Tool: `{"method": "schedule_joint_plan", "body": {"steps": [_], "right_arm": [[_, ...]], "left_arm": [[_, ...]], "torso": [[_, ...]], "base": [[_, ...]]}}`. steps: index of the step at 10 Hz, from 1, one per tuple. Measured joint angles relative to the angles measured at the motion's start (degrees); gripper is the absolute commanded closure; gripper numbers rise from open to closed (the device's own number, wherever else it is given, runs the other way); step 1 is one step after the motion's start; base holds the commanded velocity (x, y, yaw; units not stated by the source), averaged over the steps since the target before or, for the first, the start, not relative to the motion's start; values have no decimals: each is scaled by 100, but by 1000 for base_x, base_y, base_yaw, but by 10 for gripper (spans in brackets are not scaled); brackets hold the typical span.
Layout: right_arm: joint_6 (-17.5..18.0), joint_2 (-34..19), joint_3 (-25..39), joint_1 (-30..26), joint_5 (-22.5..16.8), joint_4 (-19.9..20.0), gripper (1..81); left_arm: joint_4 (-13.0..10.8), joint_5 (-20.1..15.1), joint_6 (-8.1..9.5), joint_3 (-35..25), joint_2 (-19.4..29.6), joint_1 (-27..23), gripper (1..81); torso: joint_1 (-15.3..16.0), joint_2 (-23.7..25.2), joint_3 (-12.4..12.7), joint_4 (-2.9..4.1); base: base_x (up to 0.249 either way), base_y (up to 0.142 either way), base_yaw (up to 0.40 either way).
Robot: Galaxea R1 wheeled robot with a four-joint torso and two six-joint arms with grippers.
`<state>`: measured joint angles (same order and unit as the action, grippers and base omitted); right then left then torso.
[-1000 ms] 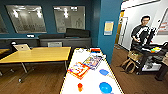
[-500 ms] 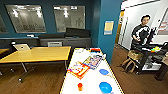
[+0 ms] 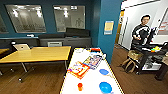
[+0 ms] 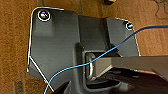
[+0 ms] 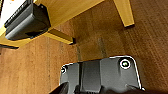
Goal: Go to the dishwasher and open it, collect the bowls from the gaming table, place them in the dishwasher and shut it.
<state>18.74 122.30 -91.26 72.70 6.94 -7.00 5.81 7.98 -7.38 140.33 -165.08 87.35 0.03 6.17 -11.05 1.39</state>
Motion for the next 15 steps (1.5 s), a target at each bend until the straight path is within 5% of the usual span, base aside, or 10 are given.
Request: {"method": "schedule_joint_plan", "body": {"steps": [5,9,15], "right_arm": [[46,-934,560,-1209,-440,599,10],[195,-1006,479,-1863,-950,686,10],[499,-973,446,-3081,-1663,762,10]], "left_arm": [[2,284,5,-468,257,2,10],[-6,585,2,-1637,802,30,10],[-55,747,0,-1681,874,44,10]], "torso": [[5,-2,-26,0],[9,-6,-533,0],[9,-11,-586,0]], "base": [[0,0,0],[0,0,0],[0,0,0]]}}
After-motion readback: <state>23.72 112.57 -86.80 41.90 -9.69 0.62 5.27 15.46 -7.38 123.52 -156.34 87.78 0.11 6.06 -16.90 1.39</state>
